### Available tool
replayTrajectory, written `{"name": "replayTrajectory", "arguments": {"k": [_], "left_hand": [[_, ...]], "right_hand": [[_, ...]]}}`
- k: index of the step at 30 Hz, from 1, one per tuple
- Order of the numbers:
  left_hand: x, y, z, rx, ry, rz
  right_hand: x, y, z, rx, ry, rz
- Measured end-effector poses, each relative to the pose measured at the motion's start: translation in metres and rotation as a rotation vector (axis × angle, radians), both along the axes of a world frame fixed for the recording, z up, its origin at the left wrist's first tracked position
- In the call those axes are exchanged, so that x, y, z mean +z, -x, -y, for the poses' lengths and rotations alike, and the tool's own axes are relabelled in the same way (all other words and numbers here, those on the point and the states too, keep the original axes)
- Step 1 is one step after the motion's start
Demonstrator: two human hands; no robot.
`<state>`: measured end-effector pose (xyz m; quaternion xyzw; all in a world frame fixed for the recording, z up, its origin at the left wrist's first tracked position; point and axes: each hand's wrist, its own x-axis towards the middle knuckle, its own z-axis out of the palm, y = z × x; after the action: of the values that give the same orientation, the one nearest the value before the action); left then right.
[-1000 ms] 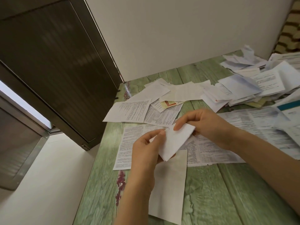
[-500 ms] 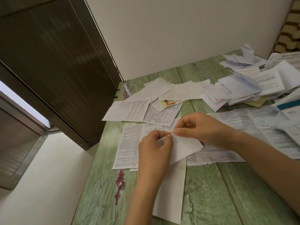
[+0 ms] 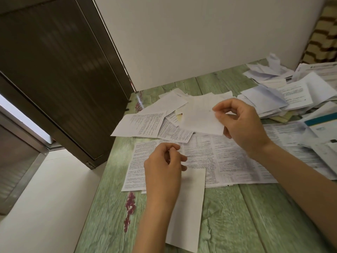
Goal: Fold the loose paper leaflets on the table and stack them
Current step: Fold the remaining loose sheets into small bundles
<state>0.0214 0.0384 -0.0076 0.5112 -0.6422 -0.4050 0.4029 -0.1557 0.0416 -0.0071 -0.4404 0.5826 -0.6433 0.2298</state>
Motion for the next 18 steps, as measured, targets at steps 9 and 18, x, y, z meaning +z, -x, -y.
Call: {"name": "replayTrajectory", "arguments": {"k": [9,18], "left_hand": [[-0.003,0.001,-0.001,-0.017,0.017,0.065],[-0.004,-0.001,-0.001,-0.005,0.045,0.118]], "right_hand": [[-0.007,0.026,0.003,-0.441,-0.037,-0.421],[-0.015,0.033,-0.002,-0.52,-0.448,-0.708]]}}
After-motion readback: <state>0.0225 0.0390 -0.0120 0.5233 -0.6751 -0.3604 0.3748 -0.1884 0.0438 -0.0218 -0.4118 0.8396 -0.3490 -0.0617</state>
